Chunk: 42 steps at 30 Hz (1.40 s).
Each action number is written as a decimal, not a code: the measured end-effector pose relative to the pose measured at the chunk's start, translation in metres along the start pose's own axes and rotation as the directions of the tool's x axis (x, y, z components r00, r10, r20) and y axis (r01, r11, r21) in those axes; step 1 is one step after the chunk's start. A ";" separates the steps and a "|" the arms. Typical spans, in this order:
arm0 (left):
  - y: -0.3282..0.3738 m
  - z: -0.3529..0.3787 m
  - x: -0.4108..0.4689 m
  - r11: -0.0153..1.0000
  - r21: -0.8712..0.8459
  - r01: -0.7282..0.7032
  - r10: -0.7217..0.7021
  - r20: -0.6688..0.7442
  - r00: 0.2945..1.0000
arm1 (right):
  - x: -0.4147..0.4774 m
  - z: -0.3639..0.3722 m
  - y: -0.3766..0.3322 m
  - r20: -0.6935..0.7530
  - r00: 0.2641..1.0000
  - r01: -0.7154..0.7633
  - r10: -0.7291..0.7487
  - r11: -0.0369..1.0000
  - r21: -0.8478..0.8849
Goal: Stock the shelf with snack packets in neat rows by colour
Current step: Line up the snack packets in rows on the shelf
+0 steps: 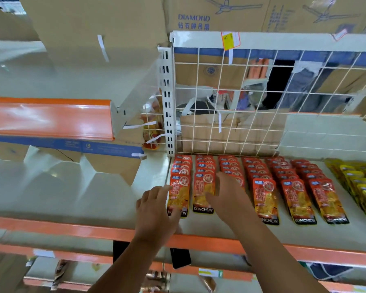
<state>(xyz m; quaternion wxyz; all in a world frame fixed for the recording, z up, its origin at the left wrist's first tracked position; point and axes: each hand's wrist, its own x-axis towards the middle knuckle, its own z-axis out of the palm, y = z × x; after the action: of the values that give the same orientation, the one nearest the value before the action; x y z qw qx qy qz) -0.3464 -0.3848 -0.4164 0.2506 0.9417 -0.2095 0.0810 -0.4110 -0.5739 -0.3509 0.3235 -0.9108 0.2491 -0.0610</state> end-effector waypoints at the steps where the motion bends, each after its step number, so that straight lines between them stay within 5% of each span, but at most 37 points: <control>1: 0.011 -0.002 -0.001 1.000 -0.015 0.008 -0.008 -0.017 1.000 | -0.001 -0.009 0.002 0.000 1.000 0.022 -0.022 1.000 -0.002; 9: 0.128 -0.061 0.018 0.983 -0.102 -0.150 0.123 -0.231 0.965 | -0.008 -0.116 -0.019 -0.076 0.950 0.306 -0.303 0.951 0.033; 16: 0.209 -0.191 0.057 0.956 0.045 -0.288 0.274 -0.478 0.835 | -0.010 -0.216 -0.098 -0.234 0.810 0.556 -0.537 0.831 0.016; 19: 0.212 -0.250 0.064 0.966 0.049 -0.254 0.246 -0.482 0.841 | -0.014 -0.241 -0.139 -0.226 0.738 0.652 -0.636 0.758 -0.006; 29: 0.085 -0.392 0.070 0.993 0.073 0.090 -0.061 -0.335 0.940 | -0.014 -0.223 -0.265 -0.086 0.542 0.833 -0.836 0.548 -0.074; 37: -0.073 -0.483 0.089 0.936 0.181 0.301 -0.260 -0.219 0.940 | -0.008 -0.161 -0.402 0.162 0.511 0.848 -0.844 0.464 -0.255; 42: -0.167 -0.520 0.121 0.925 0.220 0.311 -0.284 -0.147 0.948 | -0.001 -0.100 -0.497 0.254 0.507 0.842 -0.824 0.410 -0.351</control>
<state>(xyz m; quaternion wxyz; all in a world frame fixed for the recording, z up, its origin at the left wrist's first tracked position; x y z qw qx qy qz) -0.1895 -0.0336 -0.0104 0.1557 0.9798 -0.0382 0.1195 -0.2330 -0.2986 0.0356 0.0450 -0.9609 -0.2359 -0.1377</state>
